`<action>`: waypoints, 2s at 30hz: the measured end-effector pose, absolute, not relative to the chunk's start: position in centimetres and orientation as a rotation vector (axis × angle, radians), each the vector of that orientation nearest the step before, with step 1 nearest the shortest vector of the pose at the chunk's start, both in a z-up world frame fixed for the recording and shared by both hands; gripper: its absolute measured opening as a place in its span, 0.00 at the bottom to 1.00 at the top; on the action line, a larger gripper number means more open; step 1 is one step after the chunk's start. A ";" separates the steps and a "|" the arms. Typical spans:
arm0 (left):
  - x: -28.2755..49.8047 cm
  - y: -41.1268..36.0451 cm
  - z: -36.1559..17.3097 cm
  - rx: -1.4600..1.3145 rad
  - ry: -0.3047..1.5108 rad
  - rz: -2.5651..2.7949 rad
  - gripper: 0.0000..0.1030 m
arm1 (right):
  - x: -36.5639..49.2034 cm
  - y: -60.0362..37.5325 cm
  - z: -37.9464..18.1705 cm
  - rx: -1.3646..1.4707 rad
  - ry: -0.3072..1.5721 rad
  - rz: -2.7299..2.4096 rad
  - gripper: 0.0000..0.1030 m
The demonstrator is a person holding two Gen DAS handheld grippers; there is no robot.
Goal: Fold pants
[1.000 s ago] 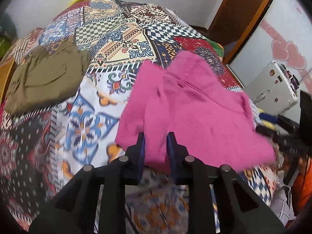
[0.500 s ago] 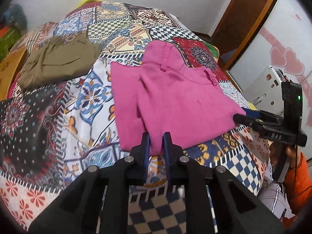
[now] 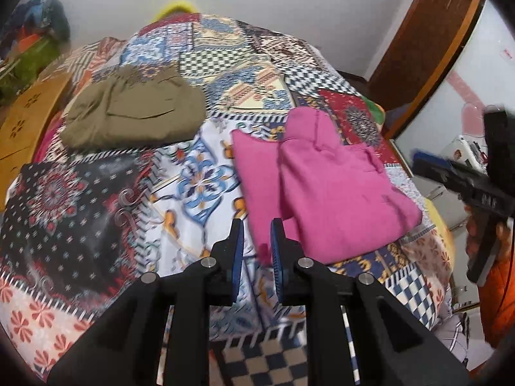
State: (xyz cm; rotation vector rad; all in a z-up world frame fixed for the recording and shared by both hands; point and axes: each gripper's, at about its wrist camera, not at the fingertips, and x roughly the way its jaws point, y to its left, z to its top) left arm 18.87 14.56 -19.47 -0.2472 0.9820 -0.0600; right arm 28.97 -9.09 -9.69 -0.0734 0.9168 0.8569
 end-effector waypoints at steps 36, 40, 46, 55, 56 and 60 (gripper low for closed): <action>18.8 14.6 -23.4 -0.204 1.060 0.022 0.21 | 33.3 -3.1 -9.1 -0.304 0.790 0.796 0.34; 19.3 14.4 -19.3 -0.200 0.950 0.000 0.21 | 33.3 -7.2 -7.2 -0.257 0.772 0.749 0.34; 23.6 10.3 -16.9 -0.185 0.902 -0.153 0.21 | 32.8 -11.1 -9.4 -0.150 0.878 0.728 0.34; 30.4 7.0 -22.9 -0.172 1.086 -0.227 0.11 | 32.4 -9.4 -17.5 -0.127 1.117 0.864 0.32; 30.7 7.7 -23.7 -0.192 1.104 -0.215 0.07 | 32.8 -9.6 -17.8 -0.108 1.114 0.870 0.31; 30.7 9.7 -24.5 -0.263 1.107 -0.217 0.04 | 33.7 -10.4 -17.6 -0.052 1.128 0.871 0.30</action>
